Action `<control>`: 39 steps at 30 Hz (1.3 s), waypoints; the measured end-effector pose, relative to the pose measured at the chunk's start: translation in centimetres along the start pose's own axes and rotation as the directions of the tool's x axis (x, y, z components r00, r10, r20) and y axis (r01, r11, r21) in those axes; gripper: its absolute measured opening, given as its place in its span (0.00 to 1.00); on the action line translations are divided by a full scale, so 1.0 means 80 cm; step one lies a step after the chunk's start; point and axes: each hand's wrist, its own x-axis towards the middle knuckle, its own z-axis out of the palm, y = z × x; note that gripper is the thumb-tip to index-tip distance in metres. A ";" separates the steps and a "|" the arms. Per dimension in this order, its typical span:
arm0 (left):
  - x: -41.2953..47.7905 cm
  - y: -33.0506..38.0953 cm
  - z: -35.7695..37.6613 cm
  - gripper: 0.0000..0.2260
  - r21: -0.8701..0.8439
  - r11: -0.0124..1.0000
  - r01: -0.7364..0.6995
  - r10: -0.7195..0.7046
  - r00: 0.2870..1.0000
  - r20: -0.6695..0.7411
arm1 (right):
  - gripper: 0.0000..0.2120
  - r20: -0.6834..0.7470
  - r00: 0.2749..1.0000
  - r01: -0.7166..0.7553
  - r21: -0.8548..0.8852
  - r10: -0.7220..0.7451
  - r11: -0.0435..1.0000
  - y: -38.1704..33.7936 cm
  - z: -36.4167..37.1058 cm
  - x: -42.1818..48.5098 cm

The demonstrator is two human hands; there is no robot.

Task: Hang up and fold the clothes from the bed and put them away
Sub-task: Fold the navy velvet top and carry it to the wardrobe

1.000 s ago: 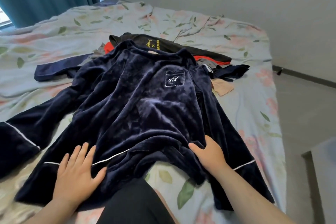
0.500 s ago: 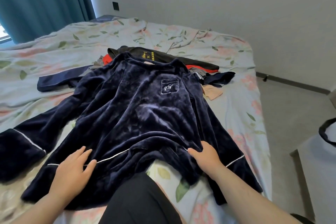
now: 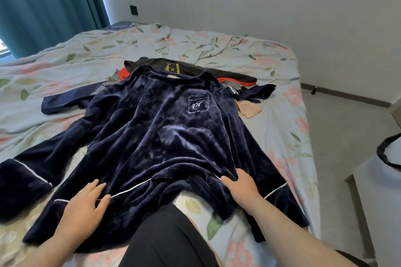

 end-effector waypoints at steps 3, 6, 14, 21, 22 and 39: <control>0.001 -0.002 -0.002 0.21 0.005 1.000 0.006 -0.006 1.000 0.028 | 0.05 0.002 1.000 -0.016 0.001 0.016 1.000 0.000 0.001 0.001; 0.003 -0.007 -0.001 0.21 0.017 1.000 0.006 -0.007 0.999 0.034 | 0.05 -0.011 1.000 -0.020 -0.020 0.019 1.000 0.002 0.005 0.002; 0.017 -0.022 -0.015 0.23 0.243 0.953 0.180 -0.136 0.973 -0.186 | 0.07 0.023 0.996 -0.082 0.083 0.081 0.993 0.006 0.000 0.010; 0.023 -0.053 -0.040 0.18 -0.055 0.937 0.346 -0.348 0.937 -0.033 | 0.07 -0.018 0.970 -0.162 0.698 0.243 0.697 0.023 -0.056 0.012; 0.025 -0.057 -0.041 0.17 -0.077 0.936 0.344 -0.346 0.938 -0.009 | 0.08 -0.001 0.971 -0.165 0.725 0.240 0.669 0.028 -0.054 0.007; 0.044 -0.102 -0.008 0.09 -0.207 0.941 0.269 -0.281 0.959 -0.030 | 0.23 0.029 0.988 -0.152 0.227 0.149 0.962 0.023 -0.038 -0.017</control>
